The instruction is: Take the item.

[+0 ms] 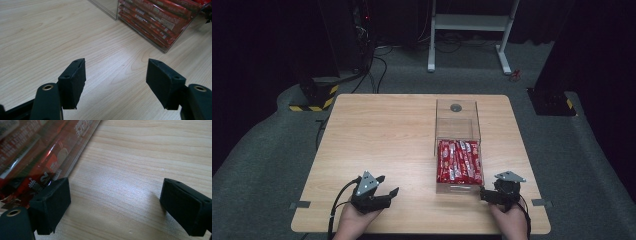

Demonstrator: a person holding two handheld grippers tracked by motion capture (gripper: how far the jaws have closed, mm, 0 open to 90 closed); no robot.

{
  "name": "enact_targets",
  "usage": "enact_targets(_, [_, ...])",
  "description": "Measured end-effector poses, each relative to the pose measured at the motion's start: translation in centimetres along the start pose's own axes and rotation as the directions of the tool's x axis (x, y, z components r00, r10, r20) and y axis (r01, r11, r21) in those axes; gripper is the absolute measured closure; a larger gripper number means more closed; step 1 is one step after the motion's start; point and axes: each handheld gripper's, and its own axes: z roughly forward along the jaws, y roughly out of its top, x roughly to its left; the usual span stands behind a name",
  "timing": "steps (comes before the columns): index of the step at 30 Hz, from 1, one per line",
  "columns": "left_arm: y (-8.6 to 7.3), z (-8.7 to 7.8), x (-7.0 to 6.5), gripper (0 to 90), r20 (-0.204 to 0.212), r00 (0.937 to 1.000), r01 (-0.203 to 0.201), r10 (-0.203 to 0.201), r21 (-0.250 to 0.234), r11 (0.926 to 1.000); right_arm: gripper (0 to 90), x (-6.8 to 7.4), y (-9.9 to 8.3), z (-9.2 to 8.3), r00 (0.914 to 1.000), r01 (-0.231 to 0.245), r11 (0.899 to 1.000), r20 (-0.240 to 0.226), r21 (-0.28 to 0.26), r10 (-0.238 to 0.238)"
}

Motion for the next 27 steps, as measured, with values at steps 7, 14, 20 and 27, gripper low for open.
enact_targets(7, [0.3, 0.3, -0.1, 32.4, 0.010, 0.9999, -0.001, 0.001, 0.000, 1.0000, 9.8, 0.0, 0.0, 0.0, 1.0000, -0.001, 1.000, -0.001, 0.000, 0.001])
enact_targets(14, [1.0, 0.2, -0.2, 32.4, 0.018, 0.9998, 0.001, -0.001, -0.014, 0.9999, 9.8, 0.0, 0.0, 0.0, 1.0000, 0.002, 1.000, -0.001, -0.001, -0.002])
enact_targets(20, [1.9, 0.4, -0.7, 32.5, 0.039, 0.9992, -0.002, 0.003, -0.029, 0.9996, 9.8, 0.0, 0.0, 0.0, 1.0000, 0.001, 1.000, -0.001, -0.001, -0.001])
enact_targets(27, [2.9, 0.8, -1.2, 32.6, 0.063, 0.9980, -0.005, 0.008, -0.040, 0.9992, 9.8, 0.0, 0.0, 0.0, 1.0000, 0.002, 1.000, -0.001, -0.001, -0.002])
